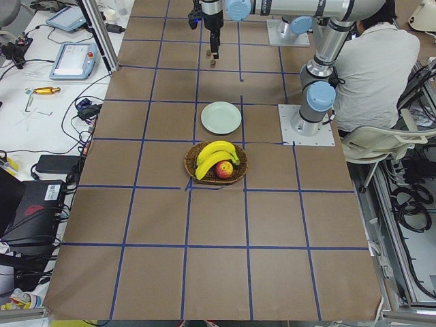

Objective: Collect all strawberries into plate
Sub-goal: 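Lower the right gripper onto a strawberry and close on it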

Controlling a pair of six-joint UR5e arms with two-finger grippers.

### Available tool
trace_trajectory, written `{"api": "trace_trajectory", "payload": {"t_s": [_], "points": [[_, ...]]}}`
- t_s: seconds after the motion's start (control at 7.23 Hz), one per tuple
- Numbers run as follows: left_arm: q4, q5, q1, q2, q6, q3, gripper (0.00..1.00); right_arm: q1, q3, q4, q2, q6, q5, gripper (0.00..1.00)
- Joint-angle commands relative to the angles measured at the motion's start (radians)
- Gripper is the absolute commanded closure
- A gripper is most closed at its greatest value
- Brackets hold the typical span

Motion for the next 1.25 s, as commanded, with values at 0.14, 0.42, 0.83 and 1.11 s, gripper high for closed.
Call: {"api": "trace_trajectory", "payload": {"t_s": [0.14, 0.42, 0.83, 1.11], "points": [[0.000, 0.000, -0.002, 0.002, 0.000, -0.004, 0.00, 0.028, 0.057, -0.085, 0.043, -0.052, 0.029, 0.00], [0.000, 0.000, -0.002, 0.002, 0.000, -0.004, 0.00, 0.043, 0.057, -0.088, 0.090, -0.155, 0.032, 0.00], [0.000, -0.002, -0.002, 0.000, 0.000, -0.005, 0.00, 0.048, 0.070, -0.088, 0.130, -0.212, 0.047, 0.00], [0.000, -0.003, -0.002, 0.000, -0.002, -0.005, 0.00, 0.063, 0.087, -0.097, 0.150, -0.212, 0.047, 0.06]]}}
